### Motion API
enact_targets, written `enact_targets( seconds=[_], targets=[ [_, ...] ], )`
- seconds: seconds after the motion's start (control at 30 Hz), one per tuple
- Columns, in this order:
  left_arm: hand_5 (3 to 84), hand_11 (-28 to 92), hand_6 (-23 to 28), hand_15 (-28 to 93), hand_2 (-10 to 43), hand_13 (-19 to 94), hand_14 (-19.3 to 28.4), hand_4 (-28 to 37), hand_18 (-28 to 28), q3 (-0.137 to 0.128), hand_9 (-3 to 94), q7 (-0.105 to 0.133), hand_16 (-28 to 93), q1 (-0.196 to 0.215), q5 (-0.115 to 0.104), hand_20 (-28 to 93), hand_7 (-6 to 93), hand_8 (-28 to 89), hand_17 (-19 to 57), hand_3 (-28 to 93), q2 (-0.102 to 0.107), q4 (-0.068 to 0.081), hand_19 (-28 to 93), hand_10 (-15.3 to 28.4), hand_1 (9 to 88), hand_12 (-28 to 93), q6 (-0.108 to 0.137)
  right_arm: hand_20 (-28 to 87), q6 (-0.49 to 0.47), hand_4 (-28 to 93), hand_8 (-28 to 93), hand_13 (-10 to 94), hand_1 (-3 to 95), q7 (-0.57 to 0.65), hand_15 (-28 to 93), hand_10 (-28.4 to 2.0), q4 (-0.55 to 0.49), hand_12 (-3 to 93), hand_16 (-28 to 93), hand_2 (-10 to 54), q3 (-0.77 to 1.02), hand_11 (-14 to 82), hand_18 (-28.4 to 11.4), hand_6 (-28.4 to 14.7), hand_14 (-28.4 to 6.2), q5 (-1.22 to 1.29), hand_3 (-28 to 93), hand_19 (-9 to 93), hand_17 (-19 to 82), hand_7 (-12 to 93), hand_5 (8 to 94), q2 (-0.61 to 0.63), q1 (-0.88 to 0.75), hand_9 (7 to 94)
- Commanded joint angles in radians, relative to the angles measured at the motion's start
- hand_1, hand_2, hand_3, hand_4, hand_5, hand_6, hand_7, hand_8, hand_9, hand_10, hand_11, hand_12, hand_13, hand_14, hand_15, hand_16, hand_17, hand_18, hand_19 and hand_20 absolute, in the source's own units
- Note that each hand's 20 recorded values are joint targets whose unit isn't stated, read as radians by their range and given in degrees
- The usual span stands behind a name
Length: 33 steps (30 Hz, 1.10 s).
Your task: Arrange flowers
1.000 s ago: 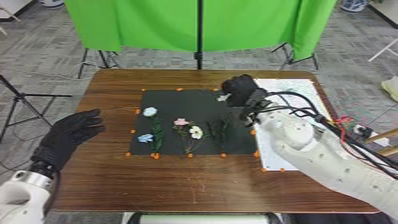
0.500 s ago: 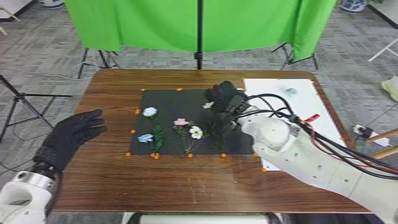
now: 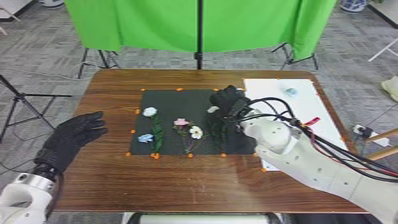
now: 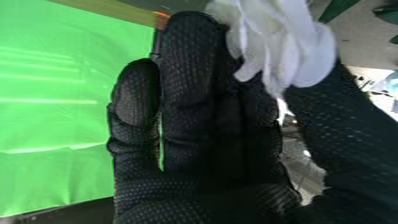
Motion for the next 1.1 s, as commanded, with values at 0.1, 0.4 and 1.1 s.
enact_targets(
  seconds=[0.1, 0.4, 1.1],
  targets=[
    [39.8, 30, 6.2, 49, 6.2, 28, 17.8, -28.1, 24.0, -0.004, 36.3, -0.01, -7, 0.022, 0.004, -3, 24.0, -12, -8.1, 73, -0.012, 0.0, 59, 15.1, 27.8, 14, -0.014, 42, -0.11, -28, -25, 65, 29.2, -0.046, 51, -9.0, -0.105, 22.0, 22, -9.5, 0.09, 43.5, -13.6, 0.1, -1.5, 0.036, 84, 76, 32, 41, 54.8, 0.067, -0.067, 59.3],
    [39.8, 30, 6.1, 49, 6.2, 28, 17.8, -28.0, 24.0, -0.007, 36.2, -0.008, -7, 0.029, 0.004, -3, 24.0, -12, -8.1, 73, -0.014, 0.0, 59, 15.3, 27.7, 14, -0.015, 43, -0.012, -28, -20, 52, 11.2, -0.034, 55, -12.2, -0.164, 19.6, 17, -9.5, 0.226, 39.4, -16.9, -5.8, -6.9, 0.347, 84, 75, 24, 32, 38.6, 0.11, -0.127, 40.6],
    [39.8, 30, 6.1, 49, 6.4, 28, 17.7, -28.0, 24.0, -0.015, 36.2, 0.001, -7, 0.045, 0.002, -3, 24.1, -12, -8.1, 73, -0.025, -0.009, 60, 15.2, 27.7, 14, 0.003, 5, -0.33, -27, -8, 13, 22.8, 0.253, -6, -9.3, 0.096, 29.9, 26, -5.3, 0.275, -2.7, -25.8, -4.5, -18.3, 0.313, 91, 50, -4, 12, 15.8, 0.207, -0.057, 11.9]
  ],
)
